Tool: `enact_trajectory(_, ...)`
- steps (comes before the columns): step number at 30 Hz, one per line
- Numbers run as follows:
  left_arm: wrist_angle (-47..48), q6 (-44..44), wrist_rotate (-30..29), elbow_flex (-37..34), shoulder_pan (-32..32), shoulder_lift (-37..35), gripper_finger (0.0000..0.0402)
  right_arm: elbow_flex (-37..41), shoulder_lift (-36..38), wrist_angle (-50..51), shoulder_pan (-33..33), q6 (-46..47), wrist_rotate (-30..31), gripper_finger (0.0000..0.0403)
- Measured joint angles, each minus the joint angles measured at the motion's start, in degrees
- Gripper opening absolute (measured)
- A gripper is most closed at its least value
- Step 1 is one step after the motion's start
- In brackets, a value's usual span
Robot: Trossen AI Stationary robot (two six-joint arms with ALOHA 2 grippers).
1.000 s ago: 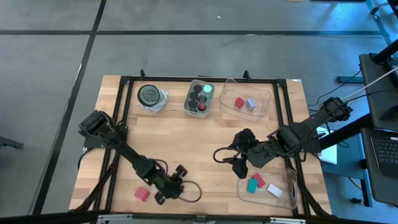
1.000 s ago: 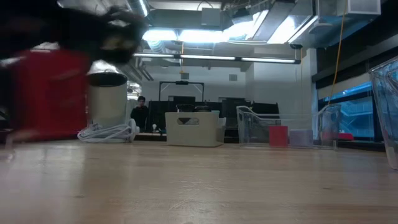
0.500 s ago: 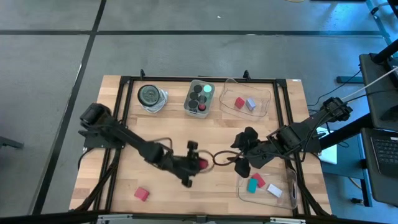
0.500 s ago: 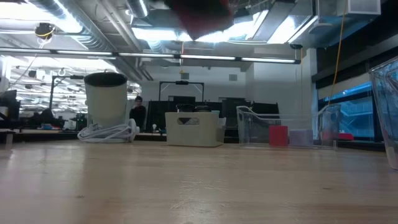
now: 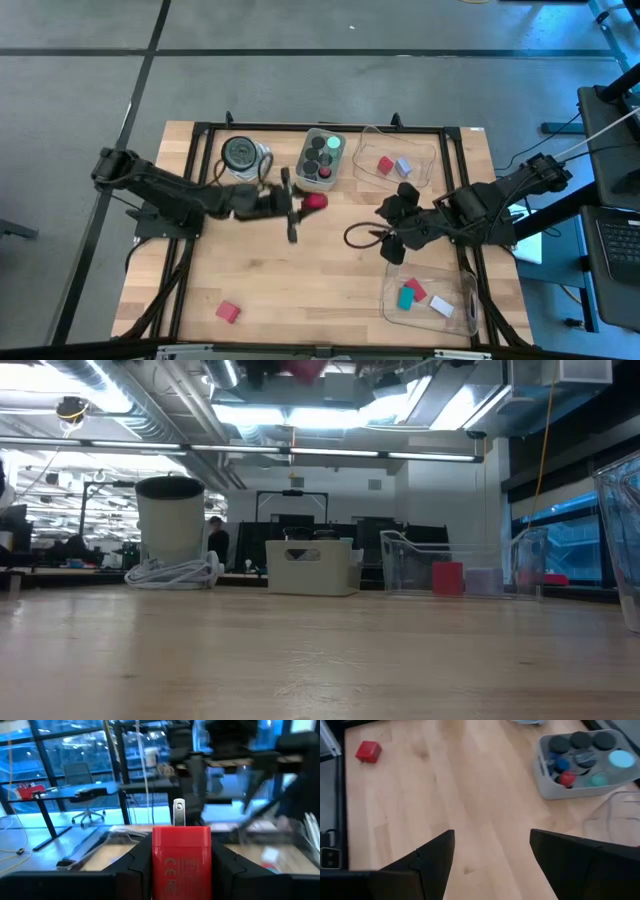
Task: Pick & Place Office items
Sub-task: Put the right red charger adapter into the top transparent bin
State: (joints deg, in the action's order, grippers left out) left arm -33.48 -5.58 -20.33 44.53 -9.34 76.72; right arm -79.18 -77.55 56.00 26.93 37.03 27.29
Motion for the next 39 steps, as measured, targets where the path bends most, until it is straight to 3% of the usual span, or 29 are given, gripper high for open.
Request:
enact_trajectory(8, -10.9, 4.1, 11.8, 2.3, 14.8, 11.7, 0.0117, 0.0, 2.6, 2.5, -2.2, -0.5, 2.0, 0.0262)
enact_trajectory(17, -11.0, 4.3, 18.6, 19.1, 23.6, 31.3, 0.0117, 0.0, 3.0, 3.0, -4.0, -3.3, 3.4, 0.0262)
enact_trajectory(25, 5.7, 3.2, 18.1, 37.6, 26.8, 45.0, 0.0117, 0.0, 3.0, 4.1, -5.2, -4.7, 3.4, 0.0262)
enact_trajectory(29, 11.2, 0.6, 15.1, 44.3, 27.0, 49.9, 0.0117, 0.0, 3.0, 4.5, -5.7, -4.8, 3.3, 0.0262)
enact_trajectory(33, 16.6, 0.1, 14.5, 47.9, 27.1, 52.7, 0.0117, 0.0, 3.0, 5.7, -5.9, -5.1, 3.4, 0.0262)
enact_trajectory(39, 17.3, -2.2, 14.4, 48.8, 27.1, 53.0, 0.0117, 0.0, 3.0, 6.1, -5.9, -6.1, 3.3, 0.0262)
